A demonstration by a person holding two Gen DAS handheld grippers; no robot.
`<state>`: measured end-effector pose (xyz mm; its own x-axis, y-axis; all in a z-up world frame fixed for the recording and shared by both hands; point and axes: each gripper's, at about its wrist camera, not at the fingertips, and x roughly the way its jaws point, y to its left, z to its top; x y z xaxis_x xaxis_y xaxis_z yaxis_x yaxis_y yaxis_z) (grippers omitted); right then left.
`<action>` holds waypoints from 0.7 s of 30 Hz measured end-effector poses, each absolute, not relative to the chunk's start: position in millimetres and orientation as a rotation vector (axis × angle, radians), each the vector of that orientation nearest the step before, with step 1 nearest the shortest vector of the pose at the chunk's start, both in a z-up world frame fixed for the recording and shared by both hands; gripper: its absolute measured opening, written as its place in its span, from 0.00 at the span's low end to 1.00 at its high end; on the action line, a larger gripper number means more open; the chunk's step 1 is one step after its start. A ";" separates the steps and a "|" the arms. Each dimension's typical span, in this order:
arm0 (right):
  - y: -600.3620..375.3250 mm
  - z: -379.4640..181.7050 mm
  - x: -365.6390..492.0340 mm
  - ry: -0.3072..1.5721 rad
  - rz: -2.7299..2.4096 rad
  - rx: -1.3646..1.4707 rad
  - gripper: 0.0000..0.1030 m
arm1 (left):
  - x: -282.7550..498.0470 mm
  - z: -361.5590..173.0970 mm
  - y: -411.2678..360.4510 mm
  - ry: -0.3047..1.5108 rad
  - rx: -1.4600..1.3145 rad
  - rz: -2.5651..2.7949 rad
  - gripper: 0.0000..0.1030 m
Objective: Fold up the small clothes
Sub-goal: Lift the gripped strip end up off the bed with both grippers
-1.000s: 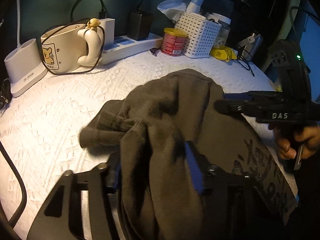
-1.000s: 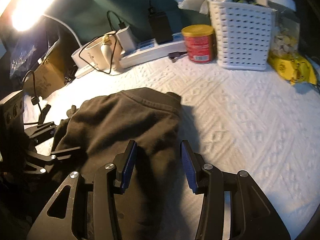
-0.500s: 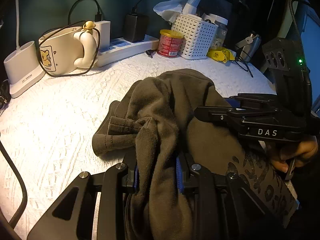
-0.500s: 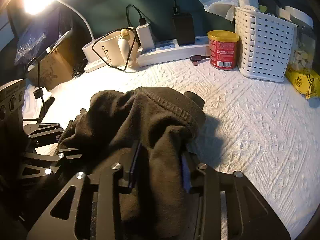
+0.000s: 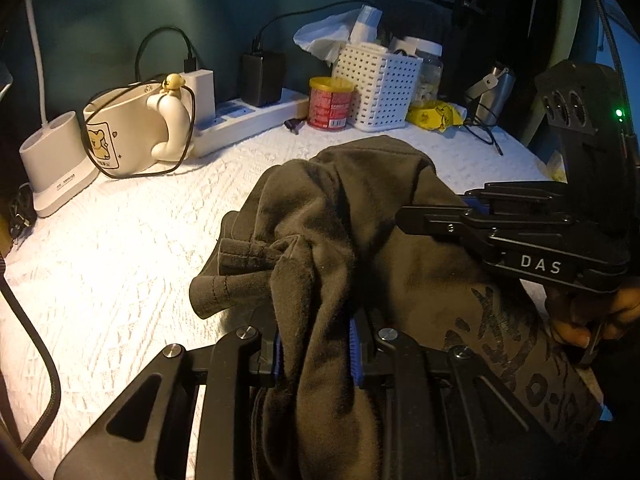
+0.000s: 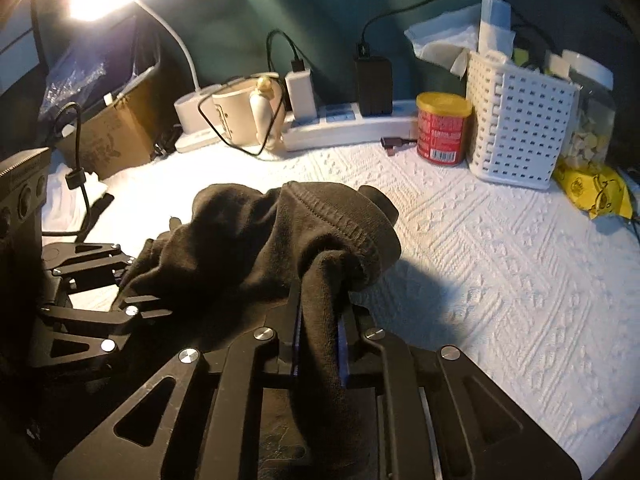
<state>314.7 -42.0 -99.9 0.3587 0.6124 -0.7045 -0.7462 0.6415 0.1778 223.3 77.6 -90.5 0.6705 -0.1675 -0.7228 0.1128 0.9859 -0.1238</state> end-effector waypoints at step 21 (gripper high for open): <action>-71.9 -31.7 253.6 0.614 0.850 -0.189 0.14 | 171.0 -25.1 57.7 0.653 -0.056 -0.167 0.21</action>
